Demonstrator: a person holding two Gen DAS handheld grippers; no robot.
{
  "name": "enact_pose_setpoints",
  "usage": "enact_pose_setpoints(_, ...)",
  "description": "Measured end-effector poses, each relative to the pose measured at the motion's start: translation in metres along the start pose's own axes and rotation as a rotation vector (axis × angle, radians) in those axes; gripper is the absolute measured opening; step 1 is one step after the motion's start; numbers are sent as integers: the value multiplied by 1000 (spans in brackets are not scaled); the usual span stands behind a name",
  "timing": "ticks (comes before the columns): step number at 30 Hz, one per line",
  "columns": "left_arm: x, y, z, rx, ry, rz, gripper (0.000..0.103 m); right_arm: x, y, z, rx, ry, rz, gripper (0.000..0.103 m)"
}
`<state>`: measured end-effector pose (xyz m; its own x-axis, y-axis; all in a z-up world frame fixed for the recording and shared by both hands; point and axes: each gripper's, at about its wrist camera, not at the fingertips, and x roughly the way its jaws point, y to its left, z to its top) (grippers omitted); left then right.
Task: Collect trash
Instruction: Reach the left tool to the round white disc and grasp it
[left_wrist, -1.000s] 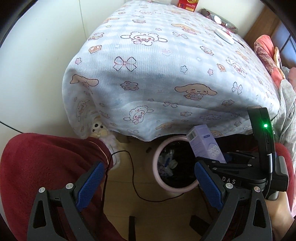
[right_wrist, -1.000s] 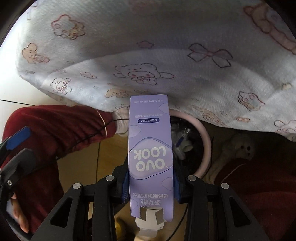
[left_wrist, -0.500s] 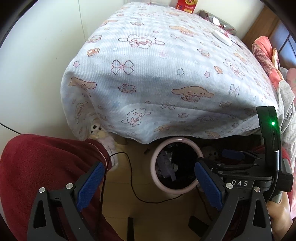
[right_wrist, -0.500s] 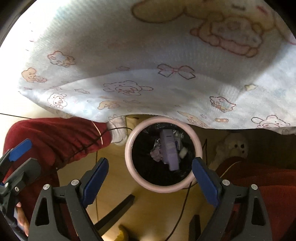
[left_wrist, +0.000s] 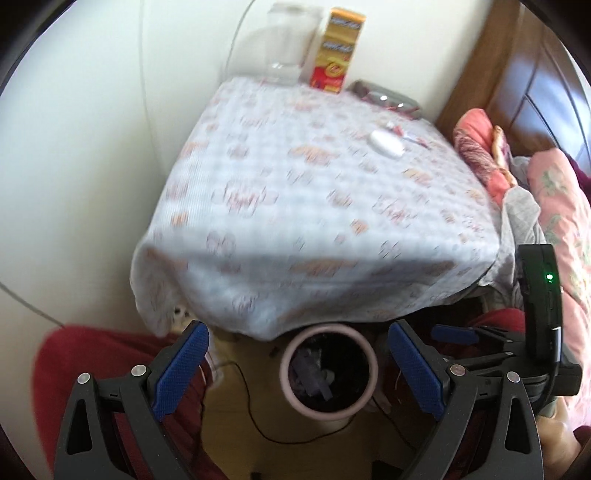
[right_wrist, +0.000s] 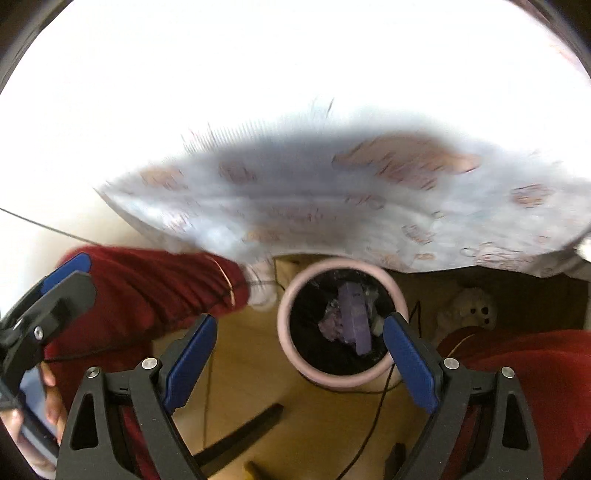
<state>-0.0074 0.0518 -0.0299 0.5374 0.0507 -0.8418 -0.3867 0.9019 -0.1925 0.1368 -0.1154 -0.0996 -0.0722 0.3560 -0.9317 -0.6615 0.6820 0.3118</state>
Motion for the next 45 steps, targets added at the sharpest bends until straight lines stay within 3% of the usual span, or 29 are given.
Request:
enact_pose_setpoints(7, 2, -27, 49, 49, 34, -51, 98, -37, -6, -10, 49, -80, 73, 91)
enact_pose_setpoints(15, 47, -66, 127, 152, 148, 32, 98, -58, 2, -22, 15, -139, 85, 91)
enact_pose_setpoints(21, 90, -92, 166, 189, 241, 62, 98, -53, 2, -21, 9, -131, 102, 91)
enact_pose_setpoints(31, 153, -109, 192, 136, 326, 99, 98, -47, 7, -22, -41, -113, 102, 91)
enact_pose_setpoints(41, 167, -120, 201, 150, 312, 155, 101, -48, -6, -14, -3, -112, 167, 91)
enact_pose_setpoints(45, 166, -125, 199, 170, 296, 141, 93, -48, -6, -15, 4, -109, 187, 91)
